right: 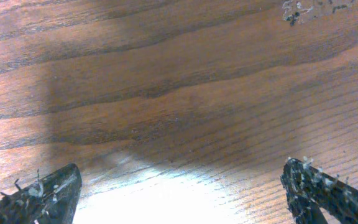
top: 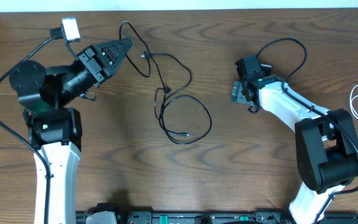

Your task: Untangle cables

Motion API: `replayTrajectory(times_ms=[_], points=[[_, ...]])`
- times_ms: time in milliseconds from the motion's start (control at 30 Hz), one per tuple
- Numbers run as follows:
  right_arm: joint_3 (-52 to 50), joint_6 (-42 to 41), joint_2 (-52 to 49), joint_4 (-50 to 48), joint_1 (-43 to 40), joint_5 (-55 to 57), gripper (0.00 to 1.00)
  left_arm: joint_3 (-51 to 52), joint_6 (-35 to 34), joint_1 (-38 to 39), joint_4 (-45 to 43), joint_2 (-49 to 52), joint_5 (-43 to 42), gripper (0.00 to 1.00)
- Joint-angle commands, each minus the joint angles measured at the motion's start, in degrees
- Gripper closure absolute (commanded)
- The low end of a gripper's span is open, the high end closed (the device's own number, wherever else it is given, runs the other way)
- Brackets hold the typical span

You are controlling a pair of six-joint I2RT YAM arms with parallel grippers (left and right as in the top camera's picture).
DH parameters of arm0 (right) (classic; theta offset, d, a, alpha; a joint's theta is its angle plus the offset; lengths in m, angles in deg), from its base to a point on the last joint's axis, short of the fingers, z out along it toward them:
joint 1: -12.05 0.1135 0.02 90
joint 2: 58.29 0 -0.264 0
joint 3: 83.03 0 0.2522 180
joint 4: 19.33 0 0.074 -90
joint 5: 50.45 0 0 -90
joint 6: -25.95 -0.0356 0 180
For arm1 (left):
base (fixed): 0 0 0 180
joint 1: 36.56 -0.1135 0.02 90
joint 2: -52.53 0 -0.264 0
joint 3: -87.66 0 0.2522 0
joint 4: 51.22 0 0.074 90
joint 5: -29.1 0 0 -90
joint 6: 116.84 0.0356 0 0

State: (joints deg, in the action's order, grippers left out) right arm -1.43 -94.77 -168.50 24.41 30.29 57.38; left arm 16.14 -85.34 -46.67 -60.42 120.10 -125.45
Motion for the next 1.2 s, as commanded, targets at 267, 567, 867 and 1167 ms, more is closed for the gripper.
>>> replayTrajectory(times_ms=[267, 567, 867, 1167], points=[[0.7, 0.6, -0.4, 0.0, 0.3, 1.1, 0.01, -0.7, 1.5, -0.1, -0.3, -7.9, 4.0, 0.92], [0.7, 0.6, -0.4, 0.0, 0.3, 1.1, 0.01, -0.7, 2.6, -0.1, -0.3, -16.7, 14.6, 0.93], [0.7, 0.6, -0.4, 0.0, 0.3, 1.1, 0.01, -0.7, 2.8, -0.1, -0.3, -24.7, 21.6, 0.92], [0.7, 0.6, -0.4, 0.0, 0.3, 1.1, 0.01, -0.7, 3.0, -0.1, 1.1, -26.5, 22.2, 0.93]])
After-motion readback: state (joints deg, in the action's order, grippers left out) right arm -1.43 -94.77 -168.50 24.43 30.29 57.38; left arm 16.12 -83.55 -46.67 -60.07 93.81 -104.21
